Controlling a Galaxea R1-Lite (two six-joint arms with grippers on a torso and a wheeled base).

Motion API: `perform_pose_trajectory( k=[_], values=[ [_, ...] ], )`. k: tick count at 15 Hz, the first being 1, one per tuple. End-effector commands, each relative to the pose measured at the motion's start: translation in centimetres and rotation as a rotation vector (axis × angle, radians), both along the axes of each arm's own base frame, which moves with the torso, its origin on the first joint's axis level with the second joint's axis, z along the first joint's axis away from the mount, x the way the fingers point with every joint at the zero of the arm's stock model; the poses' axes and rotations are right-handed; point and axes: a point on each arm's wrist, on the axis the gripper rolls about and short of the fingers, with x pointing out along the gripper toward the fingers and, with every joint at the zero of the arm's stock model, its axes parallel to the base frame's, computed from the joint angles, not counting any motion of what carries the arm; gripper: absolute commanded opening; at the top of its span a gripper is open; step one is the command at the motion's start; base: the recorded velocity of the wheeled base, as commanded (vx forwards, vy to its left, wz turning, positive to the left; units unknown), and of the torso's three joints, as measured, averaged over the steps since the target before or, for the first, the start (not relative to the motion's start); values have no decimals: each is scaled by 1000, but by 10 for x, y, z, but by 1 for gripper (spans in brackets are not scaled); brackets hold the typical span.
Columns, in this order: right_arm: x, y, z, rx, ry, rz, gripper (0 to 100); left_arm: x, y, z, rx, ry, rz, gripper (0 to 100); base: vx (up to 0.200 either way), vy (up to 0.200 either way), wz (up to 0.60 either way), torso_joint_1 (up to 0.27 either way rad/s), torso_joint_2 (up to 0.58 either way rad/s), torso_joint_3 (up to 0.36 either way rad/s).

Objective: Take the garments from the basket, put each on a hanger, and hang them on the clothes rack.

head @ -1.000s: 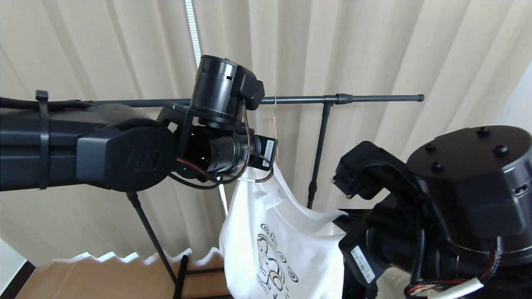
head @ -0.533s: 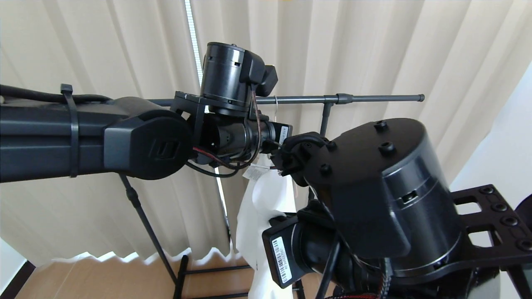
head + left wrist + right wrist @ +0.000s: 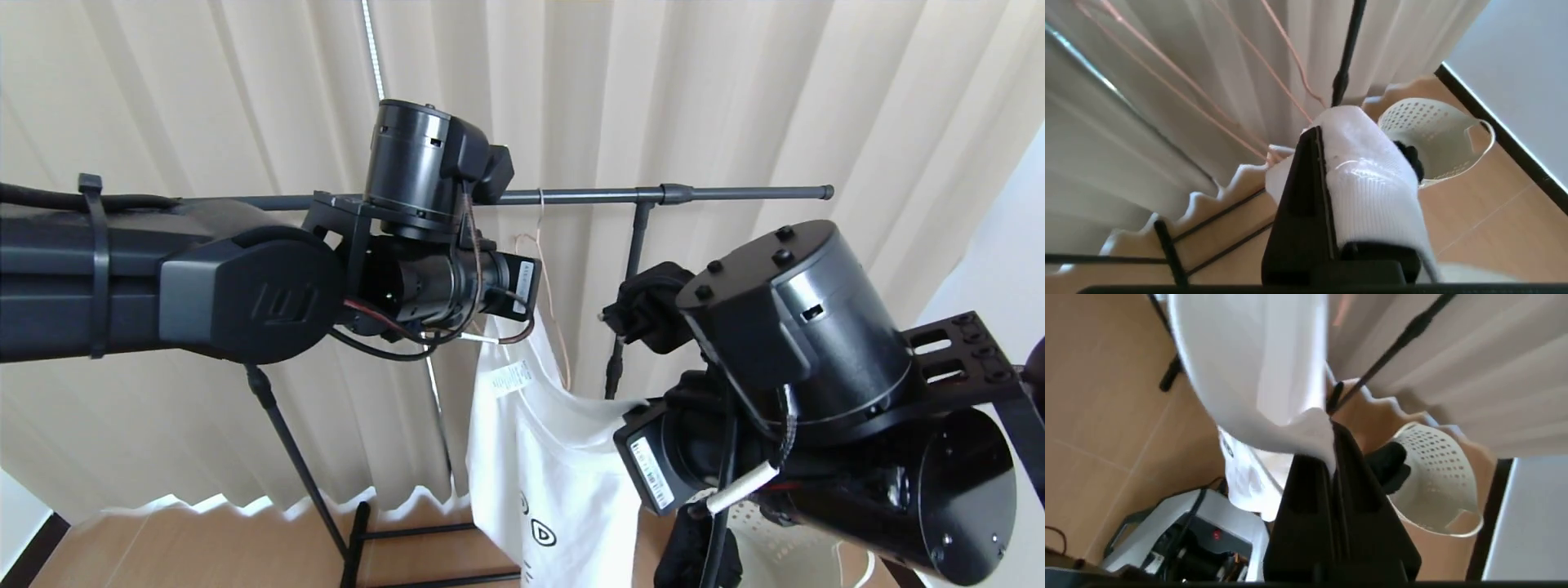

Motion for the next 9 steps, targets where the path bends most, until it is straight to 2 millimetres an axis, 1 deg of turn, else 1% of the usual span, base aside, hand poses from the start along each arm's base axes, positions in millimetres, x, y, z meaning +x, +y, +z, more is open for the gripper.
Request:
perform_pose_trajectory(
  k=[1, 3, 5, 6, 7, 9],
  values=[
    [31, -27, 3, -31, -20, -111, 0, -21, 27, 3, 50, 25, 34, 0, 0, 0, 0, 0, 0, 0],
    [49, -31, 3, -33, -25, -160, 0, -44, 46, -7, 155, 71, 41, 0, 0, 0, 0, 0, 0, 0],
    [70, -21, -5, 1, -49, -184, 0, -64, 57, -28, 250, 118, 4, 0, 0, 0, 0, 0, 0, 0],
    [84, -12, -11, 41, -83, -195, 0, -74, 57, -41, 296, 145, -29, 0, 0, 0, 0, 0, 0, 0],
    [95, -5, -16, 81, -116, -202, 0, -84, 54, -53, 326, 177, -64, 0, 0, 0, 0, 0, 0, 0],
    [106, 7, -18, 188, -148, -238, 0, -102, 44, -71, 358, 225, -125, 0, 0, 0, 0, 0, 0, 0]
  ],
)
